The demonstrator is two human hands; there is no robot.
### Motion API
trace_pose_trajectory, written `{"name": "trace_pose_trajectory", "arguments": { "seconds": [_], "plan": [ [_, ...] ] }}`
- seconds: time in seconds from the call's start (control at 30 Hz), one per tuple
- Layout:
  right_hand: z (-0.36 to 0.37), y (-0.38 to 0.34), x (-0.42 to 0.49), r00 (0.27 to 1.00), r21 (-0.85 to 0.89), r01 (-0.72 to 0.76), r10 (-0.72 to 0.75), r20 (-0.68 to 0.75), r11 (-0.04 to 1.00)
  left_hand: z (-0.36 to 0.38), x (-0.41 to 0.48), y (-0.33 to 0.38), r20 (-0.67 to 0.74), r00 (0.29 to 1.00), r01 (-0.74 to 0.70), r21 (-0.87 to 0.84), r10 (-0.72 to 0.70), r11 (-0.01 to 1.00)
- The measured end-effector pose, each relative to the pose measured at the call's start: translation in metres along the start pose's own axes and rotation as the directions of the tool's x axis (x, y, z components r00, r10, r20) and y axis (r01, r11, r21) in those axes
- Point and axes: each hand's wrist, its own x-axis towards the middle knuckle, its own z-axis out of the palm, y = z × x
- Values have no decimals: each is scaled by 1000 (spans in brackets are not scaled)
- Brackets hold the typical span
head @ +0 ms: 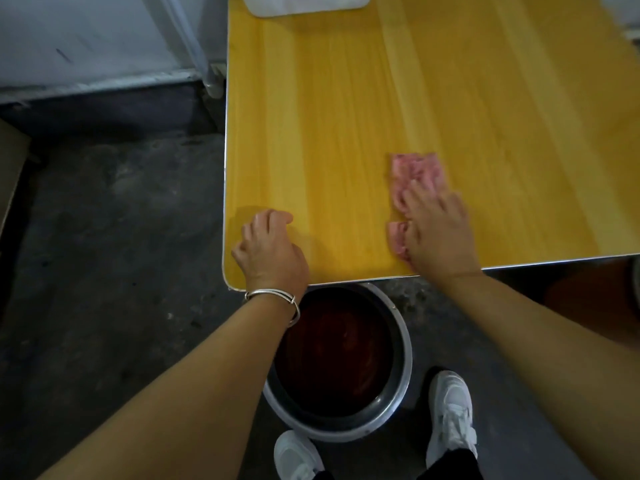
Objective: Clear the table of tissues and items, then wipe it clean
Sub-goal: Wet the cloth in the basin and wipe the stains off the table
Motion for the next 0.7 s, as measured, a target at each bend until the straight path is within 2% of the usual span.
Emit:
{"name": "trace_pose_trajectory", "arguments": {
  "seconds": [0.07, 0.13, 0.2, 0.27, 0.37, 0.43, 0.47, 0.53, 0.63, 0.7],
  "plan": [
    [3, 19, 6, 987, -4, -162, 162, -7, 987, 7, -1, 7, 3, 999, -39, 34, 39, 999],
    [12, 2, 13, 985, -66, -172, 171, -22, 983, 14, -4, 13, -3, 995, -98, 62, 99, 993],
    [18, -25, 13, 995, -61, -95, 92, -43, 994, 24, -7, 23, -14, 986, -164, 72, 165, 984],
    [22, -35, 9, 993, 54, 71, -66, -93, 996, 36, -8, 37, -53, 971, -230, 72, 234, 971],
    [14, -8, 8, 962, 12, 258, -255, -98, 966, 47, -6, 62, -75, 943, -316, 102, 324, 943],
    [13, 23, 10, 946, -14, 316, -316, -63, 949, 52, -3, 75, -56, 924, -370, 106, 377, 923],
    [10, 44, 9, 959, -24, 278, -279, -57, 960, 55, -3, 84, -45, 914, -398, 100, 403, 912],
    [2, 91, 6, 991, -33, 109, -111, -80, 994, 64, -5, 105, -29, 900, -431, 96, 436, 897],
    [-7, 152, 8, 985, 33, -166, 167, -41, 986, 80, -7, 137, -16, 888, -456, 84, 459, 886],
    [-6, 159, 15, 976, 12, -218, 219, -11, 976, 91, -10, 160, 8, 897, -441, 64, 441, 895]
  ]
}}
